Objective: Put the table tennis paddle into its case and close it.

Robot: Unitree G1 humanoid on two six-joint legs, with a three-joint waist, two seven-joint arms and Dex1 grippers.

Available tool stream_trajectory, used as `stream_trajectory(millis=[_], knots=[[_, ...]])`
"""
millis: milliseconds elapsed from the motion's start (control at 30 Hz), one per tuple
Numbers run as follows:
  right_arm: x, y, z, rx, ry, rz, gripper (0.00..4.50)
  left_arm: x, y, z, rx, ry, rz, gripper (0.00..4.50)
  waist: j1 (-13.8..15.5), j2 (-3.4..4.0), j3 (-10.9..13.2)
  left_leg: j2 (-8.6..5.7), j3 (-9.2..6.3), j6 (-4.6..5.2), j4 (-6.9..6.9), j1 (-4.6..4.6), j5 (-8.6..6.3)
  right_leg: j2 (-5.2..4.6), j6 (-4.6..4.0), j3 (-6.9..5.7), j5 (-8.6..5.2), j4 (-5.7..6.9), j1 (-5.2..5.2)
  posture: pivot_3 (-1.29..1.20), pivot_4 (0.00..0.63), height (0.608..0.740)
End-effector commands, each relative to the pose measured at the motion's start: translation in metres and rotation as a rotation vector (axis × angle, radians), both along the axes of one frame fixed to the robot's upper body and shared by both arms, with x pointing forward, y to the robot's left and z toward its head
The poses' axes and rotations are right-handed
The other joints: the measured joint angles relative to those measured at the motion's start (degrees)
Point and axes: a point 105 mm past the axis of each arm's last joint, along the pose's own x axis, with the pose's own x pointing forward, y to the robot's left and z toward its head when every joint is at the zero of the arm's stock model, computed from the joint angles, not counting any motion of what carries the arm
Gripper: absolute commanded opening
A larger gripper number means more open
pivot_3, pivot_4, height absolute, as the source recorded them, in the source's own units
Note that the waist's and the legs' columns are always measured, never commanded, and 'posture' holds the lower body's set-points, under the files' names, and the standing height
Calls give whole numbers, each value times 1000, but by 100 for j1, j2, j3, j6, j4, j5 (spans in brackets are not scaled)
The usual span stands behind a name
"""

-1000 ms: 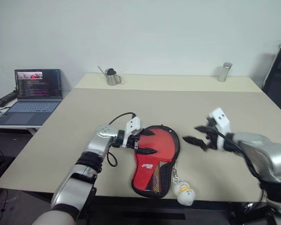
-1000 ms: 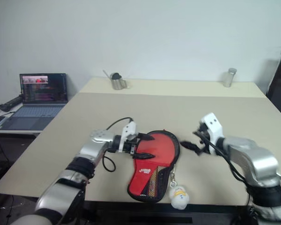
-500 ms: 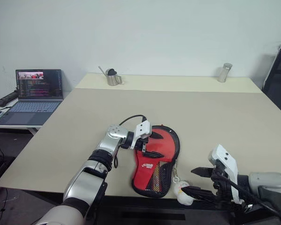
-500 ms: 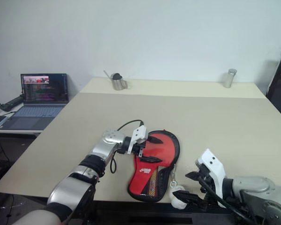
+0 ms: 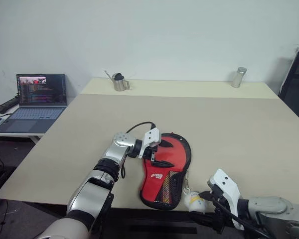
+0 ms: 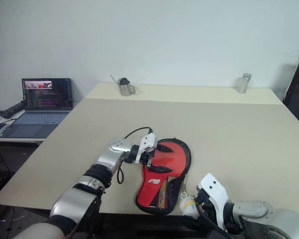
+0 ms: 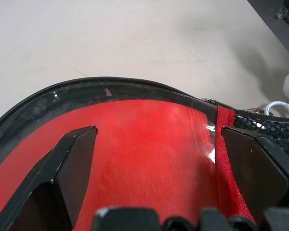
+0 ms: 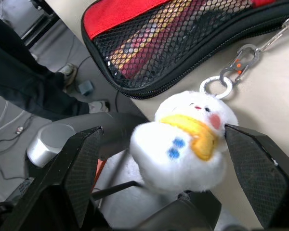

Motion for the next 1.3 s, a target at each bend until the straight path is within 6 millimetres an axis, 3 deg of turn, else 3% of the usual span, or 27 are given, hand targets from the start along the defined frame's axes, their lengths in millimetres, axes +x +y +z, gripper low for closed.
stream_trajectory(millis=[33,233,333,633,733,1100,1300], knots=[[7,0,1,-23,-59,-13,4331,2,-1,15,-20,-51,-17,4500,0,0,0,0,0,0,0,0,0,0,0,0,0,0,0,0,150,740],[12,0,-1,-53,-98,-14,4331,3,0,15,-19,-52,-8,4500,0,0,0,0,0,0,0,0,0,1,0,0,0,0,0,0,150,740],[14,-1,-1,-82,-128,-3,3870,4,0,13,-14,-50,1,4500,0,0,0,0,0,0,1,0,0,1,0,1,0,0,0,0,150,740],[5,3,-6,-131,-133,88,840,4,-3,7,6,-55,2,4500,1,-1,-1,0,-1,0,2,0,0,2,0,0,0,0,1,0,150,740],[7,2,-6,-142,-152,95,247,5,-5,6,5,-58,7,4500,2,-3,-1,0,0,0,2,0,0,2,0,-1,0,0,2,0,150,740],[34,-19,32,-157,-231,133,158,6,-23,-8,64,13,-3,4500,13,-6,1,-4,0,0,9,0,0,3,0,-3,0,1,5,0,150,740],[51,-26,55,-158,-279,133,158,3,-22,-18,125,40,-17,4500,2,-6,1,-2,0,1,6,0,0,3,0,-2,0,0,4,0,150,740]])
